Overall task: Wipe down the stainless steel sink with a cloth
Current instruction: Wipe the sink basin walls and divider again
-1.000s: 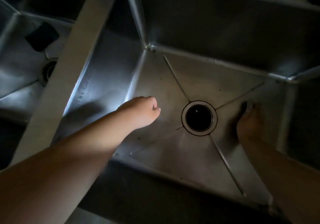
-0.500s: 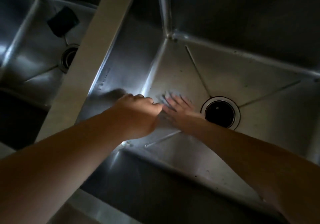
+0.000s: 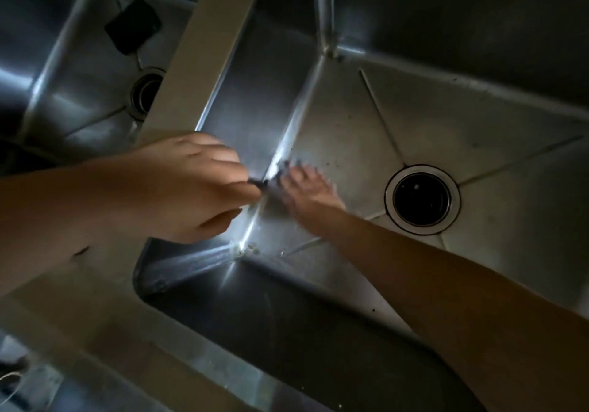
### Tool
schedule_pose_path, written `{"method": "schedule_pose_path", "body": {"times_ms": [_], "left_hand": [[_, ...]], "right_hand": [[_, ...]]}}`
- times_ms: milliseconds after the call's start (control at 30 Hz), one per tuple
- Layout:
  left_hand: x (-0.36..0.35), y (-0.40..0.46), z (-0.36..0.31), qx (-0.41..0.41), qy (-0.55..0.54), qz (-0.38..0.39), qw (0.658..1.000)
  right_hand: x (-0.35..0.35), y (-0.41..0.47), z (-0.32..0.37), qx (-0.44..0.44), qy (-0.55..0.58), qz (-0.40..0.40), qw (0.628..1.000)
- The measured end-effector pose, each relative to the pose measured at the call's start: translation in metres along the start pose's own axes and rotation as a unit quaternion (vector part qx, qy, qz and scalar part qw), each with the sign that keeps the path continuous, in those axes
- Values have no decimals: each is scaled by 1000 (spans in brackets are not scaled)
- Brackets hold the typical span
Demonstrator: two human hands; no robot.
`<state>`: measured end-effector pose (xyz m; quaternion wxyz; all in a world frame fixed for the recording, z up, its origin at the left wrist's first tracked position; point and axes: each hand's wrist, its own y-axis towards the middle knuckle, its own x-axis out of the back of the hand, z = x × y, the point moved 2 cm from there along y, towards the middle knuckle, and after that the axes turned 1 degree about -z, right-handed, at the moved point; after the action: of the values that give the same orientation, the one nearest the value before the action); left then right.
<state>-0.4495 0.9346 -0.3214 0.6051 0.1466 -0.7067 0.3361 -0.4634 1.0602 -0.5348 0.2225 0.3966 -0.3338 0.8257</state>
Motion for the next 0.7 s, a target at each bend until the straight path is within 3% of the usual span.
{"method": "schedule_pose_path", "body": {"times_ms": [100, 167, 233, 267, 367, 433, 567, 667, 700], "left_hand": [[-2, -4, 0, -21, -13, 1, 1000], [-2, -3, 2, -14, -17, -10, 1000], [-1, -2, 3, -16, -19, -13, 1000], [-1, -2, 2, -20, -13, -12, 1000], [-3, -3, 3, -30, 10, -9, 999], [-5, -5, 3, -33, 23, -16, 999], [-6, -2, 4, -46, 23, -18, 999], [-10, -2, 5, -54, 20, -14, 998], [-11, -2, 6, -53, 17, -17, 998]], "right_hand": [[-17, -53, -1, 143, -102, 29, 984], [-17, -73, -20, 215, -175, -1, 961], [-13, -74, -41, 151, -118, -34, 981], [-7, -69, -46, 72, -70, -54, 993], [7, -47, -38, -121, 22, -139, 983], [-2, -26, -20, -148, 32, -105, 983], [-19, -23, 21, 67, -70, -9, 995], [-22, -65, 19, 284, -193, -16, 939], [-22, -77, 9, 311, -201, 8, 929]]}}
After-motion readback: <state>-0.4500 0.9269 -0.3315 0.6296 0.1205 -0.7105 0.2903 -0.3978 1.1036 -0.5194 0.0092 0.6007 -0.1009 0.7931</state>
